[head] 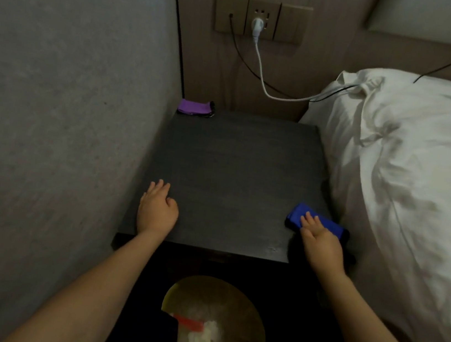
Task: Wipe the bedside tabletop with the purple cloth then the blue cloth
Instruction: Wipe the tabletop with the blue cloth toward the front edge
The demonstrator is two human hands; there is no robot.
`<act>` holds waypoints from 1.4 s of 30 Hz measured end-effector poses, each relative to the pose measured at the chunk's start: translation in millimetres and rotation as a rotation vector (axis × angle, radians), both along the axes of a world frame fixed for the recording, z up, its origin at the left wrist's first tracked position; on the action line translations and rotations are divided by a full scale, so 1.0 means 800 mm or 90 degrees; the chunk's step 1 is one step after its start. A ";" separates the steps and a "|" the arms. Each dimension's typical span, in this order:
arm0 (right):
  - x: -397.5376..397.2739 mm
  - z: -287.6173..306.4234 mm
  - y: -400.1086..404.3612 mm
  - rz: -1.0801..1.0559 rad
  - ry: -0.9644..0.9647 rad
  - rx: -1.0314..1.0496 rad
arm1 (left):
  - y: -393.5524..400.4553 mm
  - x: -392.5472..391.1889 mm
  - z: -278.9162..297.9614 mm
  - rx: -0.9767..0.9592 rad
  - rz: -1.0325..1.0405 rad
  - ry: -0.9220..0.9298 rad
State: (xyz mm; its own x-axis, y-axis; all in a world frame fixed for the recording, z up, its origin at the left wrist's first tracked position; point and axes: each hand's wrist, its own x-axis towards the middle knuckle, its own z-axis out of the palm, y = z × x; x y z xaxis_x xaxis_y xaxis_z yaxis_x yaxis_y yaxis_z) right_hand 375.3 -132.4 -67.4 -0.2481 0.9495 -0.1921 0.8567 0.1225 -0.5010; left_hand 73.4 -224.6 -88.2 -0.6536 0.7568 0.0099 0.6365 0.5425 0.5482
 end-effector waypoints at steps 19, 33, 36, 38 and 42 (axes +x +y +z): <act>-0.308 0.006 -0.111 0.406 -0.017 0.044 | 0.034 -0.072 0.074 -0.215 -0.065 -0.367; -0.265 0.002 -0.136 0.532 0.015 0.021 | 0.024 -0.042 0.061 -0.244 -0.065 -0.138; -0.225 0.005 -0.128 0.495 0.015 0.029 | 0.013 -0.035 0.046 -0.205 -0.120 -0.088; -0.196 0.006 -0.121 0.463 0.009 0.032 | 0.006 -0.030 0.033 -0.174 -0.128 -0.084; -0.134 0.003 -0.108 0.388 0.009 0.025 | -0.005 -0.017 0.015 -0.146 -0.119 -0.025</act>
State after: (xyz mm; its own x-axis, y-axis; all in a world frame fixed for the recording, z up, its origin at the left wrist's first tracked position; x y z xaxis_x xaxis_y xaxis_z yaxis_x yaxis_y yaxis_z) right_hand 267.8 -218.8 -65.0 -0.7512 0.6423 -0.1521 0.6197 0.6070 -0.4975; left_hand 60.0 -228.2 -76.1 -0.4989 0.8437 -0.1981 0.7178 0.5303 0.4511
